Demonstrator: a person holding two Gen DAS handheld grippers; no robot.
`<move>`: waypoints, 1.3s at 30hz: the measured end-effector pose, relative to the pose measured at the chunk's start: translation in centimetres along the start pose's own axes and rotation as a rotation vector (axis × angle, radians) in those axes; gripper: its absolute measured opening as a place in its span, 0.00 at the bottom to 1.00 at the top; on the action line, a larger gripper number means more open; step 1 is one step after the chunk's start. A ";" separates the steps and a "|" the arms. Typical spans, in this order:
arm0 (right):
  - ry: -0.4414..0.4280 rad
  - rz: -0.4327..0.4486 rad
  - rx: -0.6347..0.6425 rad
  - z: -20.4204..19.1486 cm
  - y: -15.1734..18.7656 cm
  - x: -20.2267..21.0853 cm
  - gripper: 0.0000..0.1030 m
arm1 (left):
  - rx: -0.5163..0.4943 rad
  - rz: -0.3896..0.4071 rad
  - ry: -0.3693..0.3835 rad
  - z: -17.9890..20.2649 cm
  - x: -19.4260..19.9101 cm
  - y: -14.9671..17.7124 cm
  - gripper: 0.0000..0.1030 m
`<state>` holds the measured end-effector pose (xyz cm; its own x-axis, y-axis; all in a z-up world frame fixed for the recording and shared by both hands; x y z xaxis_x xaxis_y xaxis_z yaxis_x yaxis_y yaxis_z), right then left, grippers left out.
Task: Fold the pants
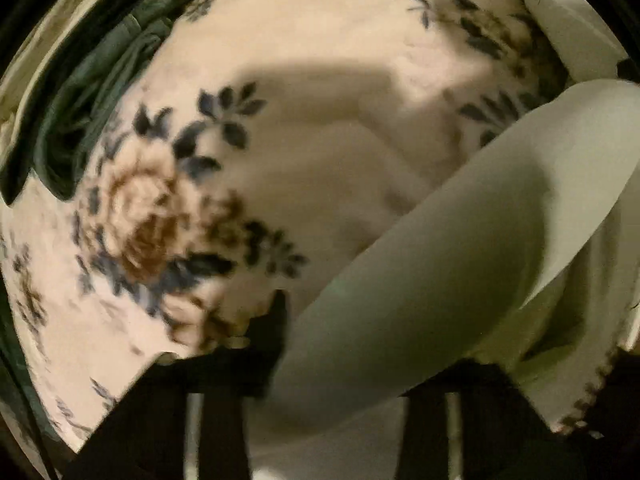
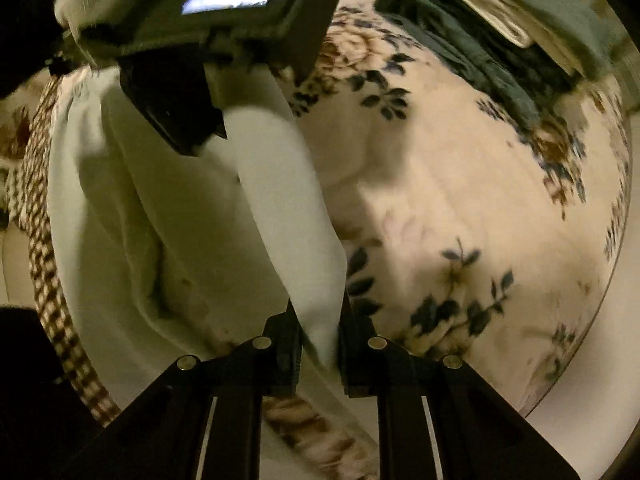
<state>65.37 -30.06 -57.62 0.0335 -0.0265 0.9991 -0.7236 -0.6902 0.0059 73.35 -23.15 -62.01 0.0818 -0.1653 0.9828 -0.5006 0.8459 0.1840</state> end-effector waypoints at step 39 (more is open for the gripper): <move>-0.441 -0.010 -0.669 -13.9 15.5 -0.1 0.87 | 0.833 0.208 0.146 16.7 2.5 21.3 0.28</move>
<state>44.55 -30.73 -57.05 0.2107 -0.4021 0.8911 -0.9771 -0.1160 0.1787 48.56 -14.04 -55.90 -0.0006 0.0664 0.9978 -0.9805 0.1961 -0.0136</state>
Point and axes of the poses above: each gripper's, at about its wrist camera, not at the fingertips, and x roughly against the way its jaws point, z to its right, y to its underside, the point moved 1 cm from there along -x, roughly the way its jaws point, and after that the axes turned 7 degrees about -z, right-handed, at the moved point
